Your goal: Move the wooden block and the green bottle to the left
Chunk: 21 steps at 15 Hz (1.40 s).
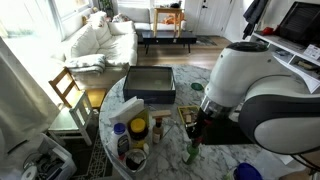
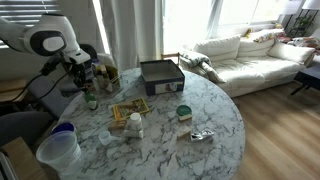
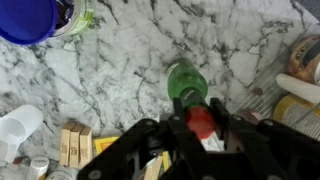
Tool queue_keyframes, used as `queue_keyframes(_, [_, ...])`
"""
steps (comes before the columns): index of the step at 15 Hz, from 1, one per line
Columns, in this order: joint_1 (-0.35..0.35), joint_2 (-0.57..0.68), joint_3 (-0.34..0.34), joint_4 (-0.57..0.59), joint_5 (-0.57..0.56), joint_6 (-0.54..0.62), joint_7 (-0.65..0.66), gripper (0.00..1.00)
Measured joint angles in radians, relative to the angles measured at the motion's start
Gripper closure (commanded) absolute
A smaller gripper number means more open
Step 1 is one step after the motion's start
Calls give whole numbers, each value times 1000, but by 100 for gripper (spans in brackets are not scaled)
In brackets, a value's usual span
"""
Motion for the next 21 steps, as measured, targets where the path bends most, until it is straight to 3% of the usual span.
queue_keyframes(7, [-24,-16,-7,32,-24,-16,-10,92])
queue_keyframes(14, [-89,-51,-43,230,-113,-161,-162,92])
queue_keyframes(15, [-96,-47,-45,254,-130,-165,-179,69])
queue_keyframes(20, [-105,-17,-45,302,-183,-165,-186,69])
queue_keyframes(21, [-105,-14,-45,303,-184,-165,-186,92])
